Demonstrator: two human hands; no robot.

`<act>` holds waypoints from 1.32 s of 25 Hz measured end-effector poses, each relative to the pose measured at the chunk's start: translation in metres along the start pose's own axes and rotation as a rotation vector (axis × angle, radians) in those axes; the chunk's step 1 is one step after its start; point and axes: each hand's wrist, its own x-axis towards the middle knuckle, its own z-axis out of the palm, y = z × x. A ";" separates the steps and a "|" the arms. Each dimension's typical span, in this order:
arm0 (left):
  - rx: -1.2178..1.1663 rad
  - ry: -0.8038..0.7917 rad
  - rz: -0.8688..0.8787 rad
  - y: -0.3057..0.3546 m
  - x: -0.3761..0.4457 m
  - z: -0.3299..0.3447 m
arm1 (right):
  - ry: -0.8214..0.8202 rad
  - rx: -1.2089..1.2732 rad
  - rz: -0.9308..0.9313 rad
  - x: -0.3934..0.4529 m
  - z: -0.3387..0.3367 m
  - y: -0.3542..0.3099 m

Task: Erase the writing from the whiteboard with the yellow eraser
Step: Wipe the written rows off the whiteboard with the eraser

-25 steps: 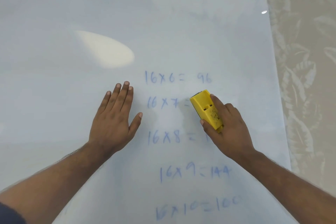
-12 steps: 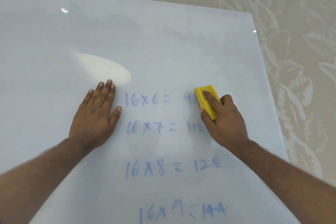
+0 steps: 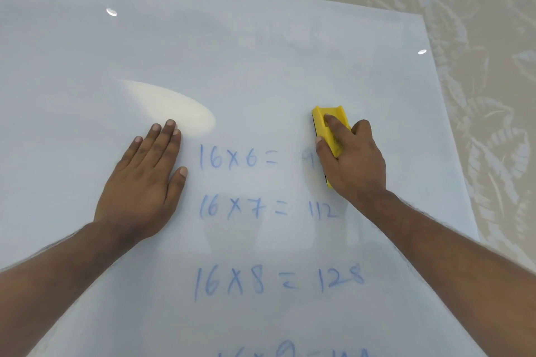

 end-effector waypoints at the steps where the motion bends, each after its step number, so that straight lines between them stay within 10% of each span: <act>1: 0.006 0.002 0.000 0.000 -0.001 0.000 | 0.013 -0.002 0.001 0.005 0.004 -0.003; 33: -0.055 0.038 0.065 0.001 -0.019 0.001 | -0.047 -0.021 -0.074 -0.041 0.042 -0.111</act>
